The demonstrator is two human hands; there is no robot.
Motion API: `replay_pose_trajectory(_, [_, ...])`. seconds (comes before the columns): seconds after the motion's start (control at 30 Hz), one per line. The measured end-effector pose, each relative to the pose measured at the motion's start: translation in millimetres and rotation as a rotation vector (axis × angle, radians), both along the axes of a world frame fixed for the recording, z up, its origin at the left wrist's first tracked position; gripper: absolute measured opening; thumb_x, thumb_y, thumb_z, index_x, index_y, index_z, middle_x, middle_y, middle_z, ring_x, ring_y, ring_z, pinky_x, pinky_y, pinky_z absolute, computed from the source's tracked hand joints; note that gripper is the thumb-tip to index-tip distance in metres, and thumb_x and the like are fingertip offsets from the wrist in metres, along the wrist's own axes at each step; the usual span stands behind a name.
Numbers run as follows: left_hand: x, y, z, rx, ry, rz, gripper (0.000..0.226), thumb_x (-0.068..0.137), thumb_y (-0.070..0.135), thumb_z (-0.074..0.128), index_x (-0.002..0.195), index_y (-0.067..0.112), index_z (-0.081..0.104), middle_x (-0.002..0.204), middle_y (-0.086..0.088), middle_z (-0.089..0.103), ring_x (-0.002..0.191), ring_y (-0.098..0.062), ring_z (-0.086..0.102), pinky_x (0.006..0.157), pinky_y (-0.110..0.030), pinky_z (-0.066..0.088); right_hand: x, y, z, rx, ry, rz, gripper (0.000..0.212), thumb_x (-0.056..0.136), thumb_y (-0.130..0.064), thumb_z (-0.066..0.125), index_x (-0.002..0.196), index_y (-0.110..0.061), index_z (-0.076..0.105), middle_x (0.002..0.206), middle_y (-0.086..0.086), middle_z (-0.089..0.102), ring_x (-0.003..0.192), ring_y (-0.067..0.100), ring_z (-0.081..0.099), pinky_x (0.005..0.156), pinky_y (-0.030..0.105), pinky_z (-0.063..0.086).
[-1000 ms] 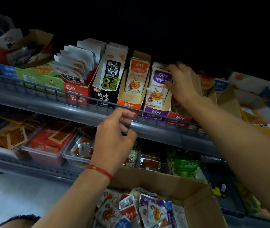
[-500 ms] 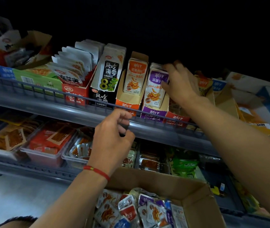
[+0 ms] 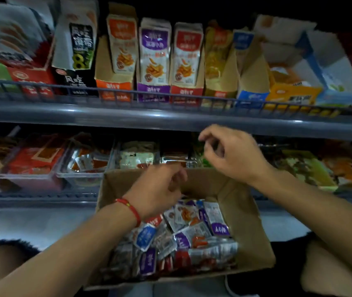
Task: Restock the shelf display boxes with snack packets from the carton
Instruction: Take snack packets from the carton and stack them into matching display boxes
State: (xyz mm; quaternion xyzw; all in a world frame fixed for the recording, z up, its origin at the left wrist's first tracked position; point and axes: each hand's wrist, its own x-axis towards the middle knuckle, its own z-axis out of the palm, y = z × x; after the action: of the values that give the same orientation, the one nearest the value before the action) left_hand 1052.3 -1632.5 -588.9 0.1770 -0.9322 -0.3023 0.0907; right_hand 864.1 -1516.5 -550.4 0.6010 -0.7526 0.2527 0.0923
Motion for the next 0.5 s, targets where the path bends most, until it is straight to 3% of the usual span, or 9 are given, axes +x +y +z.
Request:
replay_pose_trajectory(0.1, [-9.4,21.4,-43.1,-0.131,-0.371,-0.370,0.035,0.088,0.025,0.069,0.122,0.026,0.063,0.121,0.002,0.066,0.111,-0.017,0.061,0.093,-0.030,0.049,-9.9,27.4,-32.5,0.280,-0.093,-0.020,0.023,0.091,-0.030,0.060,0.112,-0.030,0.068,0.096,-0.020,0.066,0.074,-0.003,0.052,0.075,0.037,0.057])
replay_pose_trajectory(0.17, [-13.6,33.5,-69.7,-0.096,-0.496,-0.488,0.036,0.087,0.025,0.070,0.123,0.020,0.065,0.121,-0.004,0.067,0.113,-0.022,0.061,0.093,-0.031,0.048,-14.9,35.2,-38.2,0.402,-0.140,0.015,0.023,0.092,-0.029,0.062,0.113,-0.029,0.071,0.097,-0.016,0.072,0.083,0.001,0.063,0.082,0.035,0.056])
replay_pose_trajectory(0.27, [-17.6,45.9,-104.1,-0.144,-0.605,-0.526,0.025,0.088,0.029,0.068,0.111,0.020,0.067,0.110,-0.007,0.070,0.102,-0.028,0.063,0.083,-0.031,0.048,-19.6,40.6,-38.2,0.447,-0.165,0.047,0.022,0.095,-0.029,0.061,0.114,-0.028,0.071,0.096,-0.013,0.073,0.088,0.003,0.066,0.081,0.029,0.055])
replay_pose_trajectory(0.37, [-17.7,50.3,-123.1,-0.191,-0.703,-0.554,0.018,0.088,0.033,0.067,0.102,0.021,0.066,0.105,-0.008,0.068,0.095,-0.029,0.064,0.081,-0.036,0.053,-23.3,41.1,-36.5,0.440,-0.232,0.055,0.020,0.095,-0.030,0.062,0.112,-0.028,0.072,0.096,-0.012,0.073,0.087,0.002,0.066,0.082,0.033,0.057])
replay_pose_trajectory(0.5, [-25.6,43.0,-112.6,0.017,-0.680,-0.454,0.008,0.085,0.017,0.067,0.092,0.021,0.067,0.098,-0.004,0.071,0.084,-0.017,0.063,0.077,-0.031,0.052,-26.5,44.4,-34.1,0.462,-0.335,0.084,0.017,0.096,-0.029,0.064,0.111,-0.025,0.073,0.093,-0.012,0.071,0.086,0.000,0.065,0.083,0.031,0.057])
